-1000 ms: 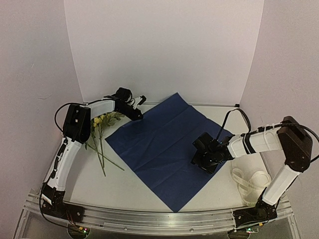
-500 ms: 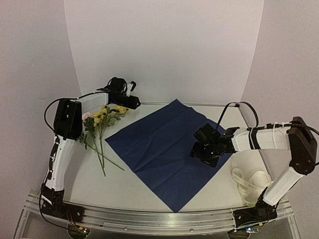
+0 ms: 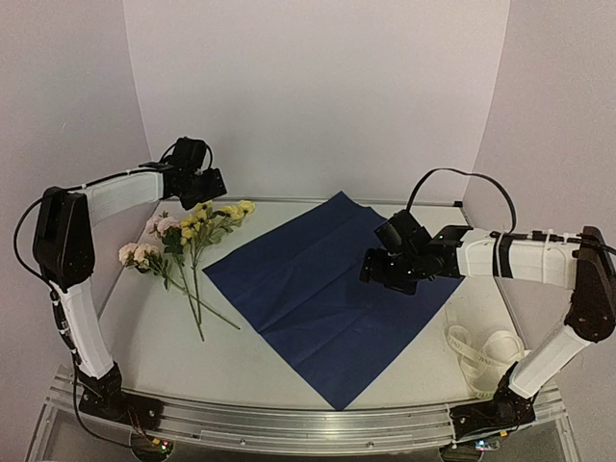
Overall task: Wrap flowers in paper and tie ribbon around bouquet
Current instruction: Pick up the fake flower from the center of the board.
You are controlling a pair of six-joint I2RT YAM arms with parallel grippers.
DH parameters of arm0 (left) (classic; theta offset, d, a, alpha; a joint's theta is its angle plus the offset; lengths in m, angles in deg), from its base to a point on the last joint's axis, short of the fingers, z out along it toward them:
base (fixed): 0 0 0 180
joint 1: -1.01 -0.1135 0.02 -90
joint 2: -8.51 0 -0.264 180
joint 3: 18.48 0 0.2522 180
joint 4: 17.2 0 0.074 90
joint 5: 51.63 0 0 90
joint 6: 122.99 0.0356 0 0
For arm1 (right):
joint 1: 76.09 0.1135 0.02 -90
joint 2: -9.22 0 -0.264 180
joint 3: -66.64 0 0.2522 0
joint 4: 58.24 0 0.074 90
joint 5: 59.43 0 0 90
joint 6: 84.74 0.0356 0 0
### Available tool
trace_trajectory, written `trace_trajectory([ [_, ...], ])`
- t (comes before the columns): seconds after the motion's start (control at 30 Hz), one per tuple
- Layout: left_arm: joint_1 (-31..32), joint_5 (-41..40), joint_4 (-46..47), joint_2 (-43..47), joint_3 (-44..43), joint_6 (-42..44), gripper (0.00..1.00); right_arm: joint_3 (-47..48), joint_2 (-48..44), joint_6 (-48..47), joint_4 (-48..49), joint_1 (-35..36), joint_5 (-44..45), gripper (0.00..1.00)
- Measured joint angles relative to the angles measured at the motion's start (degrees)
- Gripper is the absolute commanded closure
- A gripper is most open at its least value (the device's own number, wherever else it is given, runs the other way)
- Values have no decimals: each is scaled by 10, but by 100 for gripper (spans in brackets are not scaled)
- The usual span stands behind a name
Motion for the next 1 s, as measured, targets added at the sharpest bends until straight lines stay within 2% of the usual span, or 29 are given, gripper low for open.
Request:
trace_trajectory([
  [0.23,14,-37,-71,55,145,-109,35,24,0,-47,-2,0,-10,28],
  [0.37,20,-40,-94,71,192,-150,42,29,1,-58,2,0,-22,31],
  [0.6,20,-42,-101,61,206,-165,51,29,1,-63,5,0,-28,32],
  [0.9,9,-44,-82,-3,207,-142,56,24,1,-62,12,0,-26,32],
  [1.0,0,-43,-71,-19,211,-134,61,18,1,-62,15,0,-25,32],
])
